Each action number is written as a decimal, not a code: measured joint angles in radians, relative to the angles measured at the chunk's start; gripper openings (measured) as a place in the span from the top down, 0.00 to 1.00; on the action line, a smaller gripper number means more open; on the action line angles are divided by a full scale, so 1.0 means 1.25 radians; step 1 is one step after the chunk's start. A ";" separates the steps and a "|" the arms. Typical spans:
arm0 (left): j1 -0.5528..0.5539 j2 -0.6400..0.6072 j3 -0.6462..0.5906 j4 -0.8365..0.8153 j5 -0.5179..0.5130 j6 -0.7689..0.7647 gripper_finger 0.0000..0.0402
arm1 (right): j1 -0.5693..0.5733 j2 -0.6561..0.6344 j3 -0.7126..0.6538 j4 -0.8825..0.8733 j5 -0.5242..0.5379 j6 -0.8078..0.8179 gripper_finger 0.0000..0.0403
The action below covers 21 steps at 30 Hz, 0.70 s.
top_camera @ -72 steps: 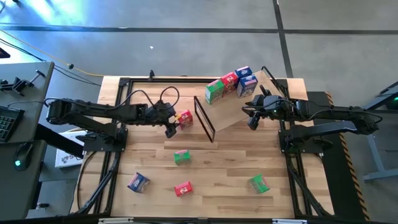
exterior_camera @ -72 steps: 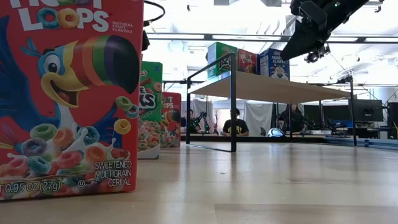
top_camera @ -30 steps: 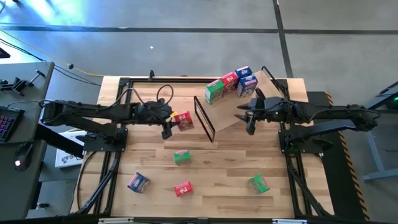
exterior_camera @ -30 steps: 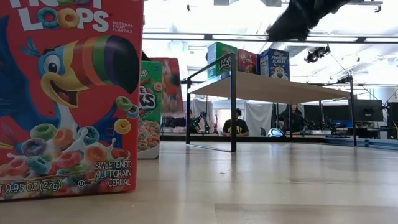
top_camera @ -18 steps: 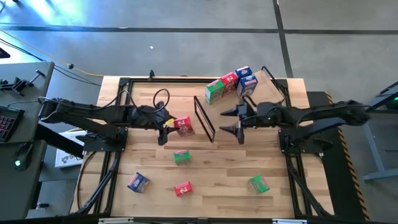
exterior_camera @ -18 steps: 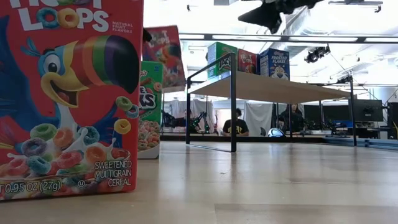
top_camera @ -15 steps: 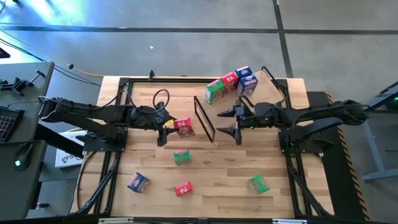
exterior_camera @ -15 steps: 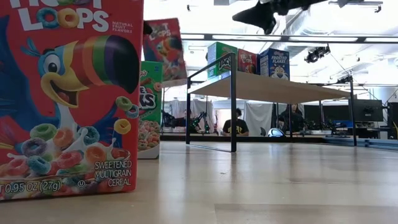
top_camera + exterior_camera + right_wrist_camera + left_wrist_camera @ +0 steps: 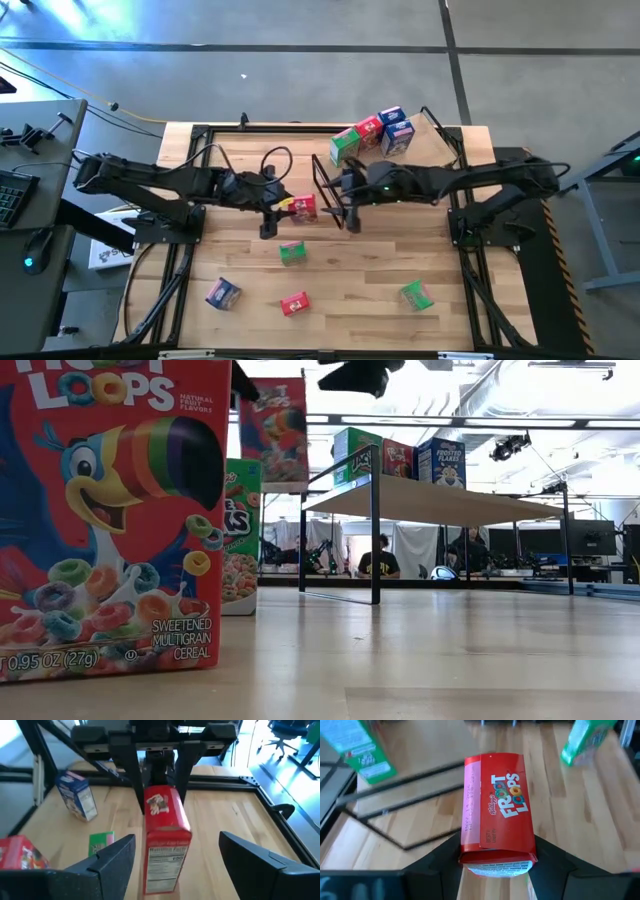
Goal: Stack cereal on shelf
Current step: Put the top red cereal box on the shelf and aligned with the other red cereal box
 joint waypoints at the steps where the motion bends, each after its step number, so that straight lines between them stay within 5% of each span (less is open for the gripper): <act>1: 0.000 0.010 0.011 -0.002 0.000 0.003 0.56 | 0.000 0.014 0.026 -0.027 0.000 -0.007 0.31; 11: -0.001 0.058 0.065 -0.034 0.004 0.029 0.56 | 0.000 0.150 0.226 -0.224 -0.008 -0.020 0.31; 21: 0.000 0.064 0.067 -0.038 0.004 0.032 0.56 | -0.001 0.191 0.256 -0.267 -0.015 -0.005 0.32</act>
